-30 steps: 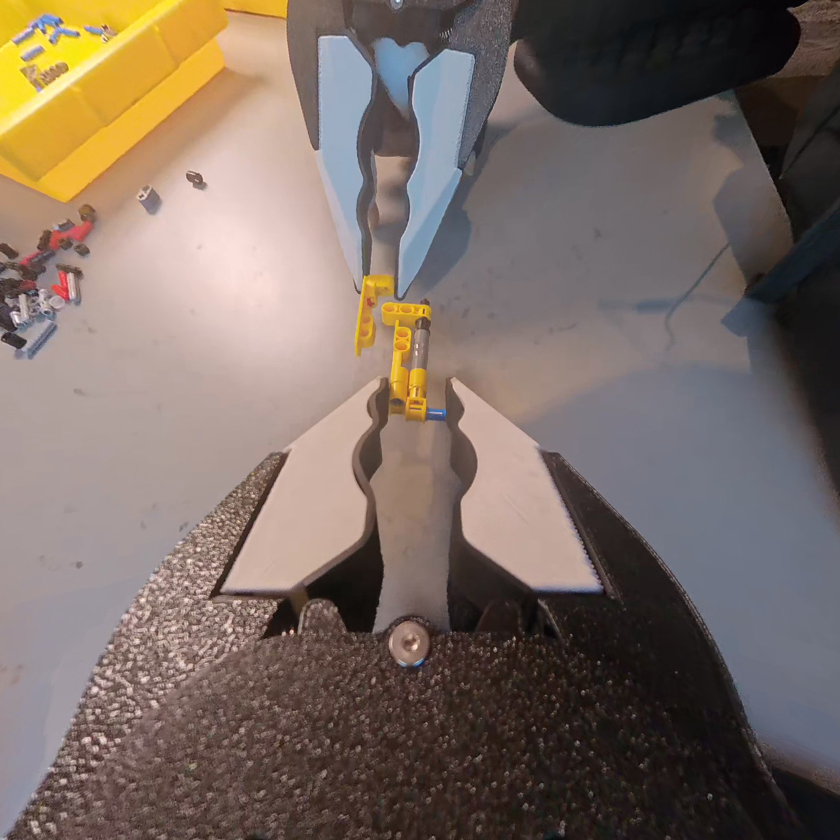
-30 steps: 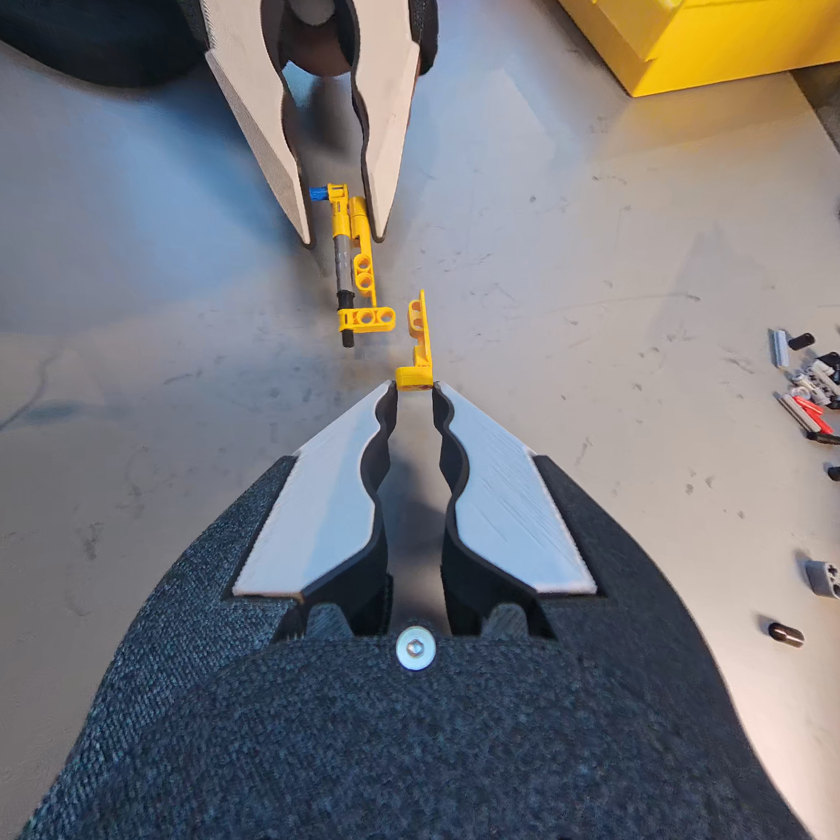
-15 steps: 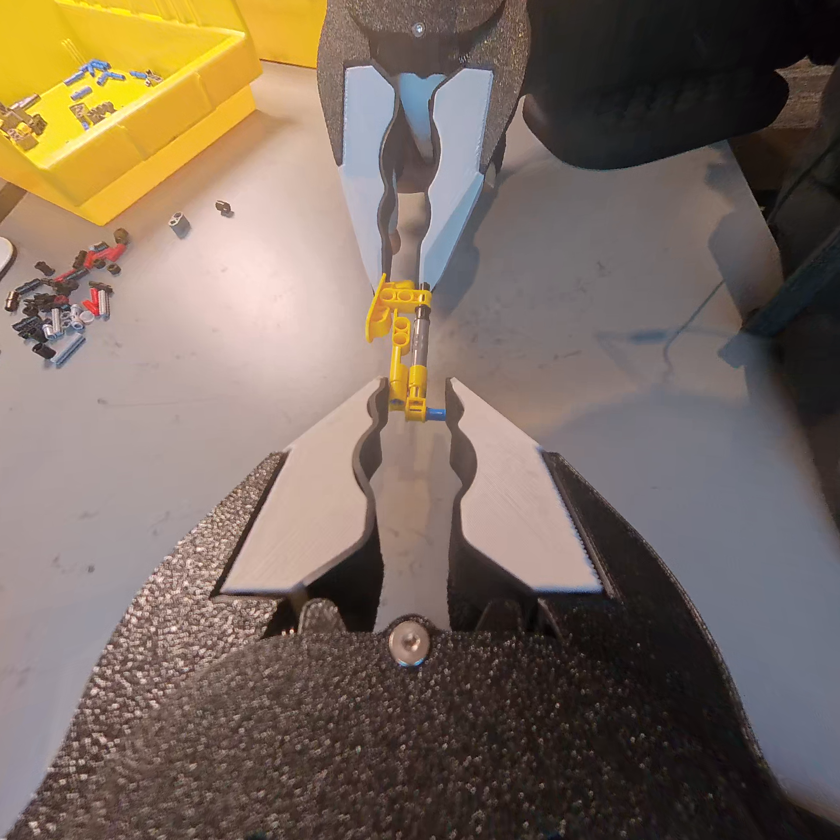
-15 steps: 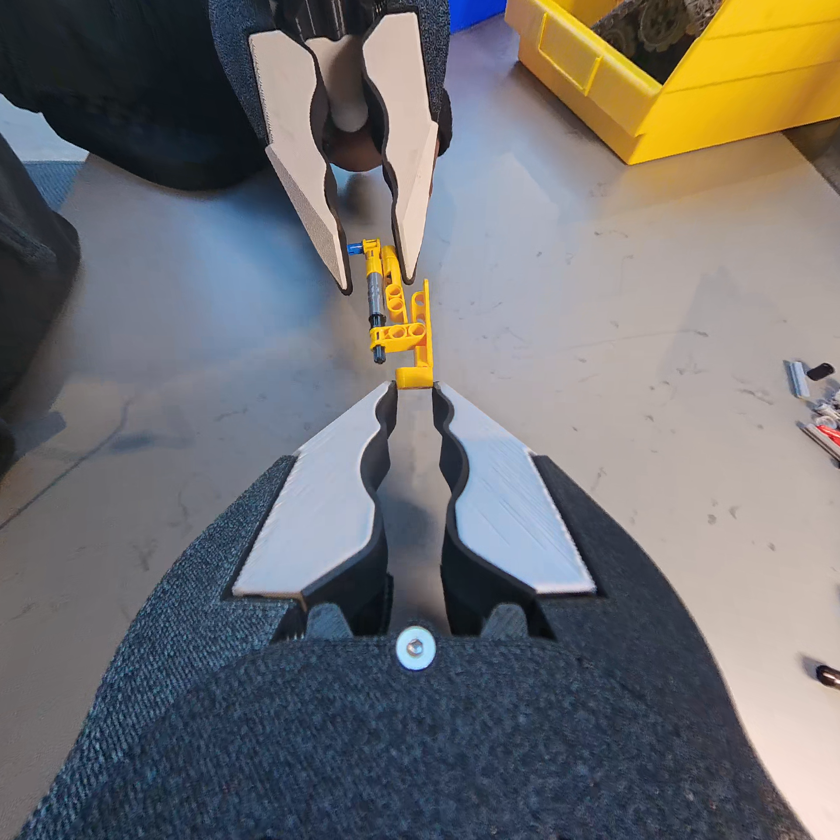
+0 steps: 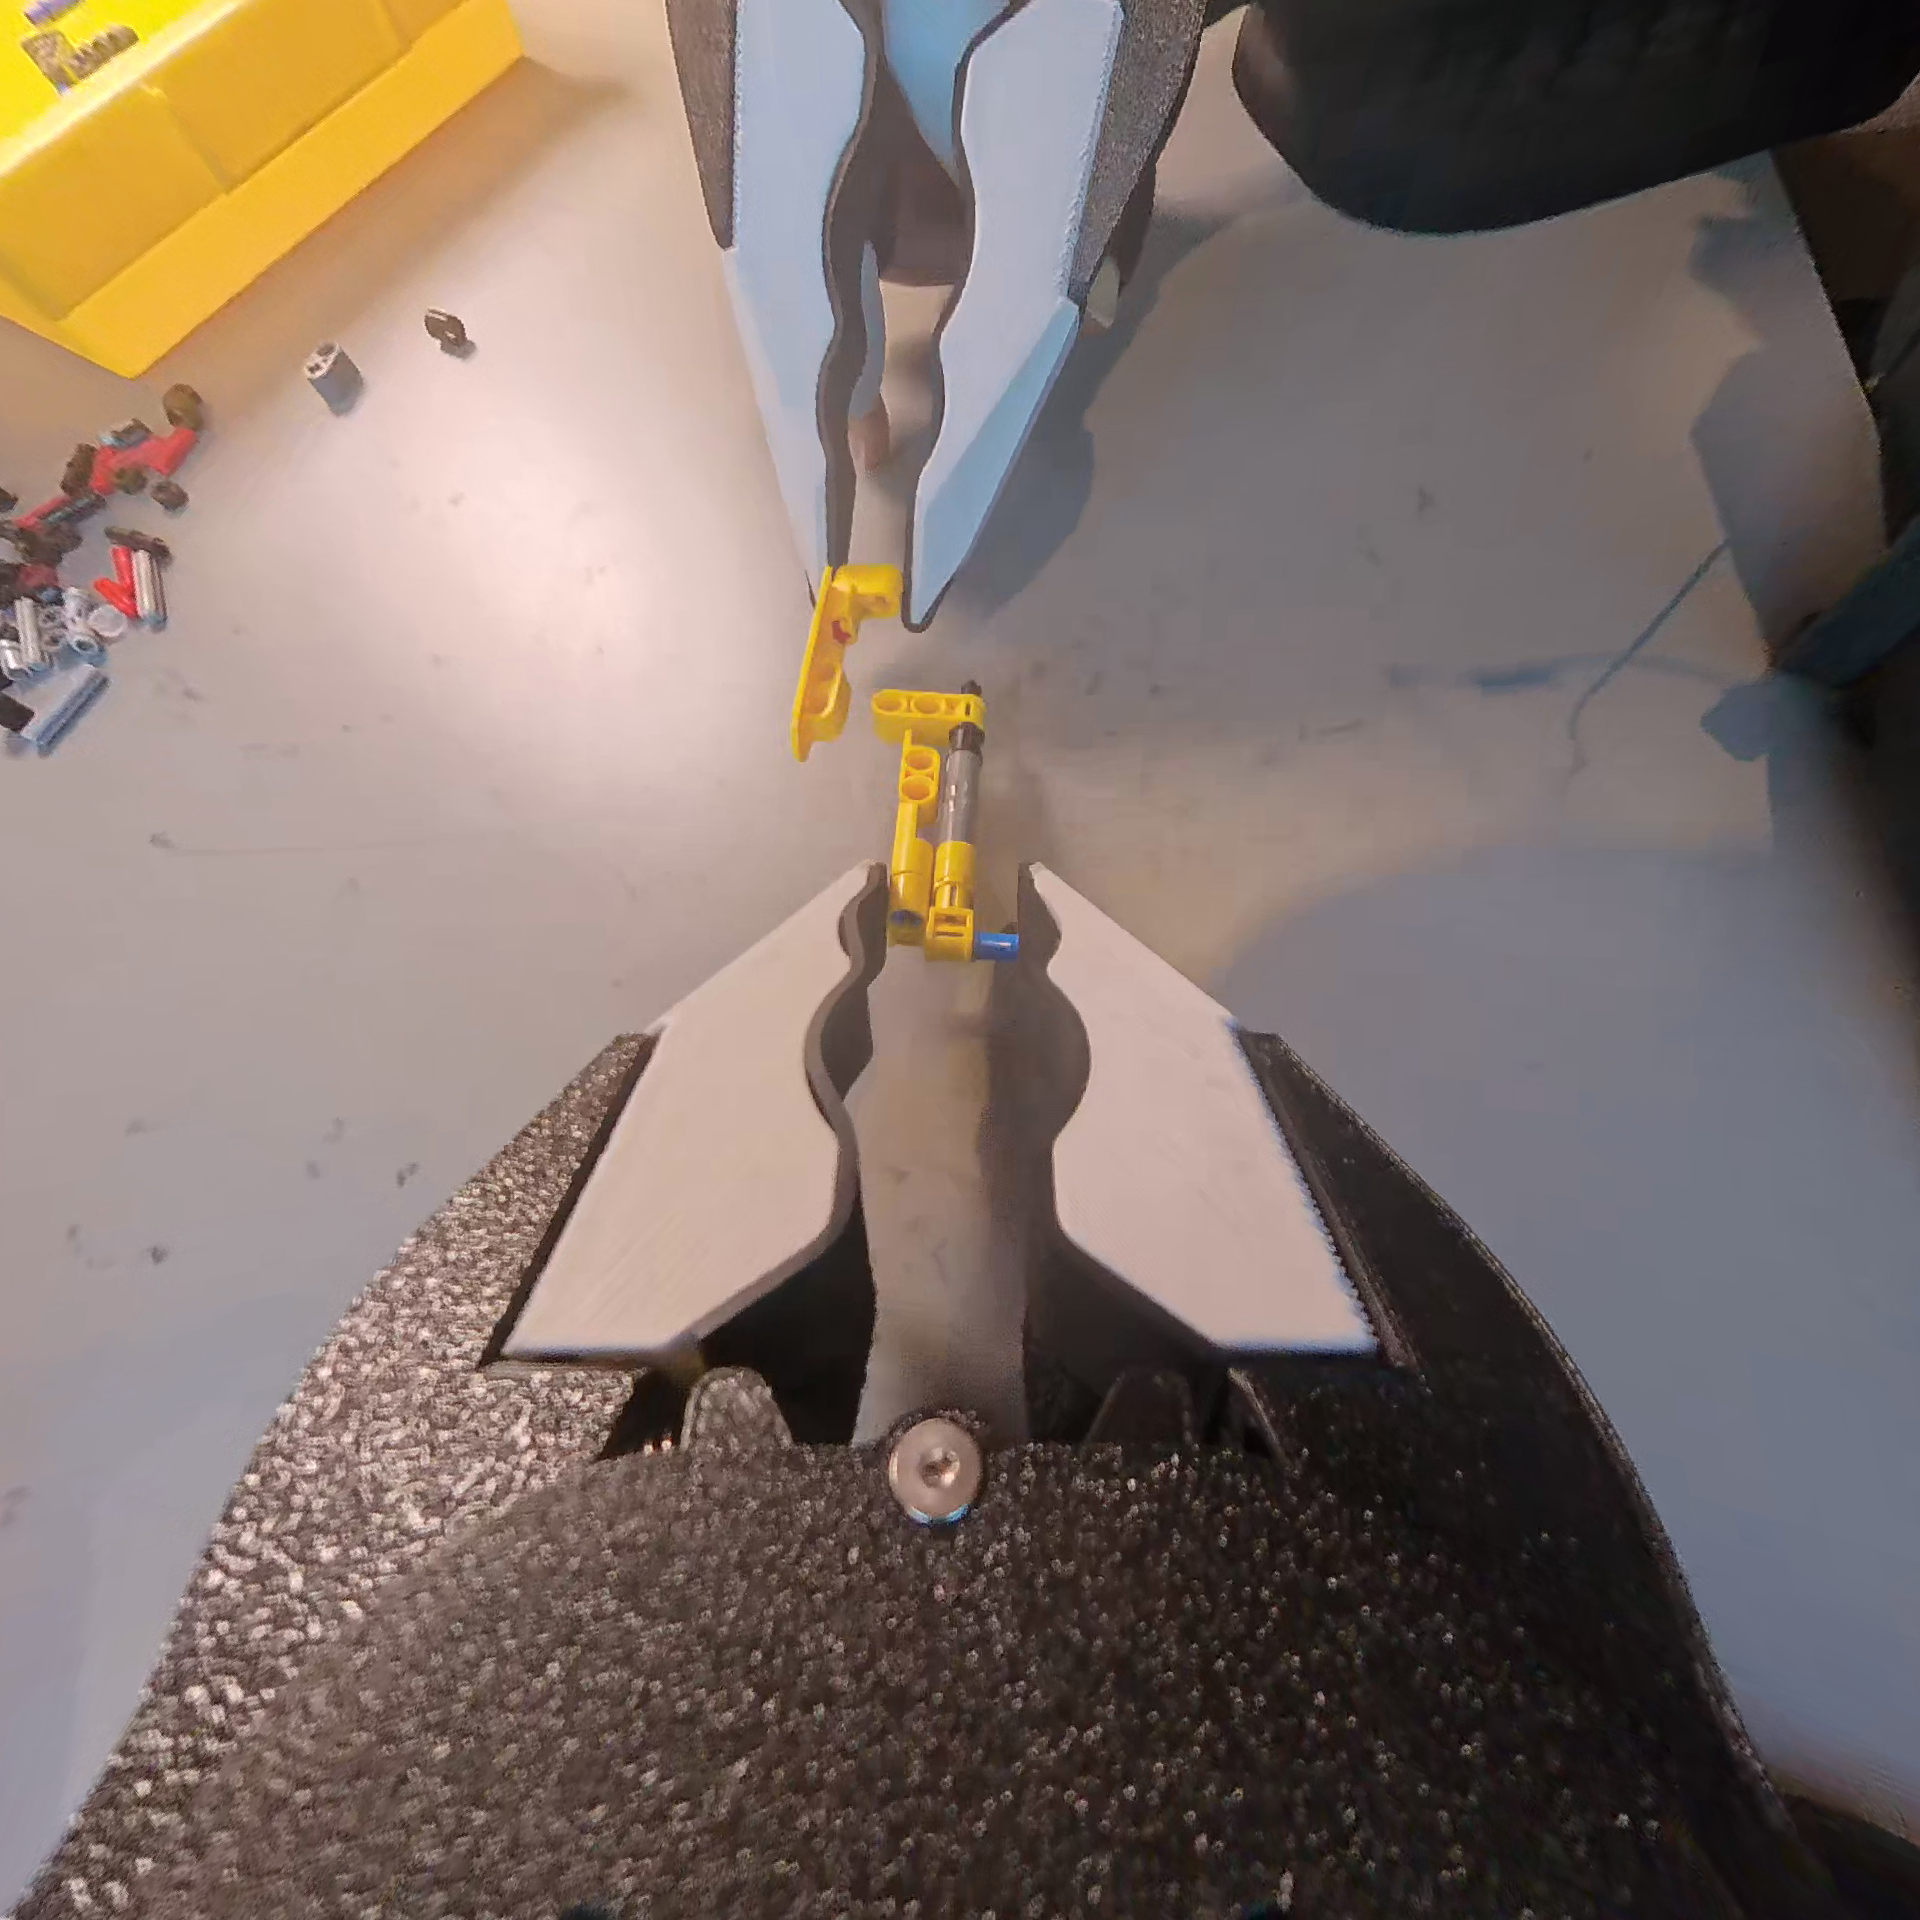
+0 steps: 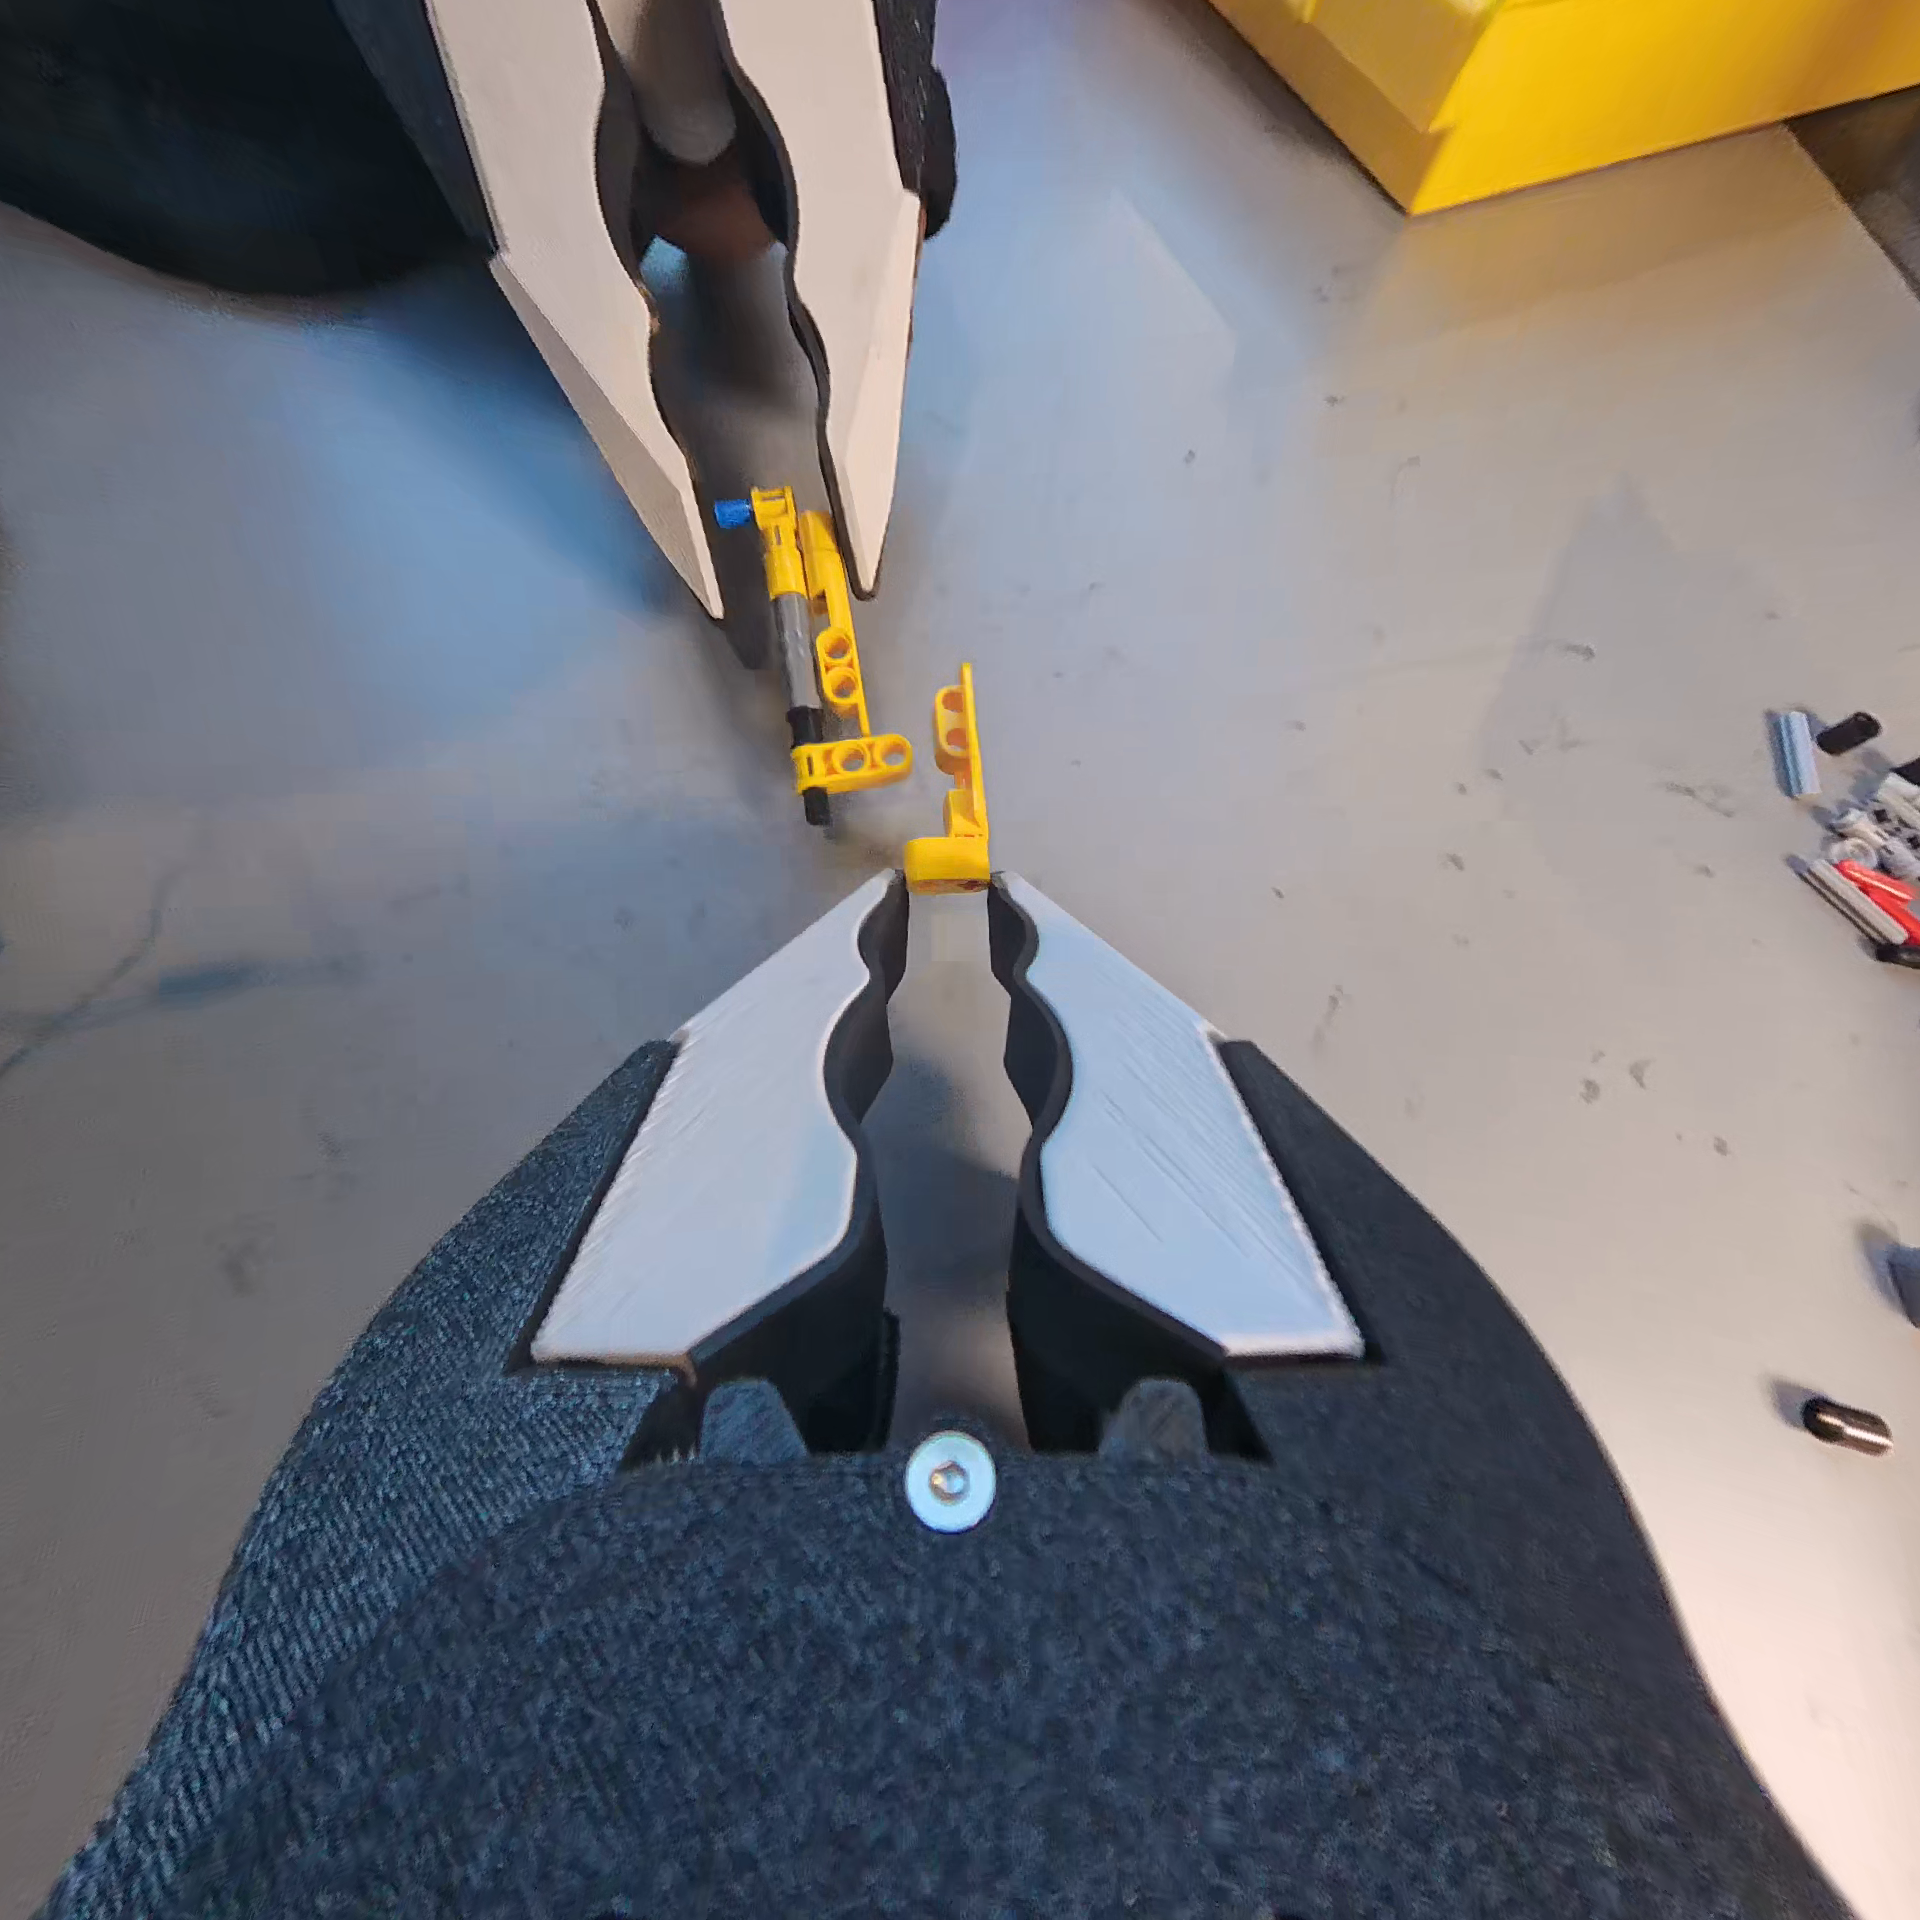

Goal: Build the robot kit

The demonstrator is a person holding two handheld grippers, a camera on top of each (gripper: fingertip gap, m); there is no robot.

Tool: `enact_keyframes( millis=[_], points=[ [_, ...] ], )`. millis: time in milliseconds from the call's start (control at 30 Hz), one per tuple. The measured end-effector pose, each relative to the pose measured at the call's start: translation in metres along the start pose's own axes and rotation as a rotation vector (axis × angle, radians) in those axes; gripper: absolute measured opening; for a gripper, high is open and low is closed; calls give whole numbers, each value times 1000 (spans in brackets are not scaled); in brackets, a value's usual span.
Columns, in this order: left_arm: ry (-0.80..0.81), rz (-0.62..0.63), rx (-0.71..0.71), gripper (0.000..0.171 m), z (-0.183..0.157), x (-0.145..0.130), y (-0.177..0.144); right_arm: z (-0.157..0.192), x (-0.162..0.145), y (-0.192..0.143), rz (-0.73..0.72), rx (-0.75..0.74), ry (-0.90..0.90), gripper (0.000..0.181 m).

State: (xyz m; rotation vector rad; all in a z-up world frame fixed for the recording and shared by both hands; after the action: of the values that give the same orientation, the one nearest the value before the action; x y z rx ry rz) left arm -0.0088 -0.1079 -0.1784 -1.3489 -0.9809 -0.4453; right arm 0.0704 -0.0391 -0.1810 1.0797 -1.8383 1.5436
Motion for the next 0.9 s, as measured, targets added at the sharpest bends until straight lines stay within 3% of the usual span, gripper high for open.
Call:
enact_keyframes(
  millis=[433, 900],
  points=[
    [-3, 74, 18, 24, 3, -12, 4, -9, -8, -1, 55, -67, -16, 15],
    [-73, 18, -31, 27, 2, -11, -4, -10, -10, -2, 56, -76, -24, 15]
  ],
)
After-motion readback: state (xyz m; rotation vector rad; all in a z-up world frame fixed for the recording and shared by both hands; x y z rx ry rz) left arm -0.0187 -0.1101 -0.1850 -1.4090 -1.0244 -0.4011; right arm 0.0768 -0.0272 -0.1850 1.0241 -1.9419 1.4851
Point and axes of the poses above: each gripper's, where its closed fingertips meet, y out along the fingers, x out of its top, z = x × y across the jaws, the point moved 3 cm from there along -y, back along the fingers, and after that the axes turned 15 degrees about -x, right-handed, at the moved point
